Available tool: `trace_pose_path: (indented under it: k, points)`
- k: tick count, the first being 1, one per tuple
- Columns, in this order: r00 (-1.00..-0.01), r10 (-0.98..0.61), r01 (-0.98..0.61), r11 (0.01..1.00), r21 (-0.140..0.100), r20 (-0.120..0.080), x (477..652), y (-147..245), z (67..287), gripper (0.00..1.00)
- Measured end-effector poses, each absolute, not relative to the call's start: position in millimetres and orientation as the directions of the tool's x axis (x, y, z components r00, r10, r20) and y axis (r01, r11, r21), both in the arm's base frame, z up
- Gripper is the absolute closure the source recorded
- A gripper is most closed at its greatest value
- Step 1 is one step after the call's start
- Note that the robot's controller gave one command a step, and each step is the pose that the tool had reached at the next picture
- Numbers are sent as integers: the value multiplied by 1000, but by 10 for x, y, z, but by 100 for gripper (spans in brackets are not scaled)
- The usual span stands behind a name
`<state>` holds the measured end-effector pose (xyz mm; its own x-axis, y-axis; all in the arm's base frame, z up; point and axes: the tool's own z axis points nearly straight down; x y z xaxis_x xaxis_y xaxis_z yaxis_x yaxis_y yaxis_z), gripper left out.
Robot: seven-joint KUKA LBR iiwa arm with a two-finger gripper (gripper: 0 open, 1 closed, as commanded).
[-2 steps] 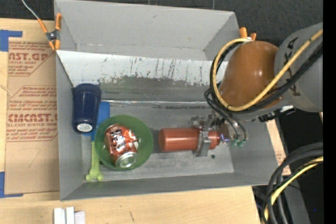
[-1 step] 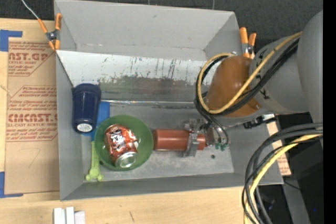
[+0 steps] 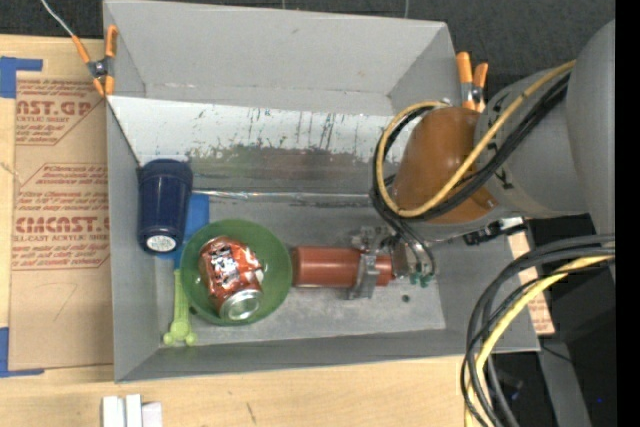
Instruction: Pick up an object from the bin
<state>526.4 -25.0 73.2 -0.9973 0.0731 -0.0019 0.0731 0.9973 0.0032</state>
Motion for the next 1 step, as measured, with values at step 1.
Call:
trace_pose_path:
  k: [1]
  points:
    - [-998, 69, 69, 998, 4, 2, 5195, -182, 1589, 100]
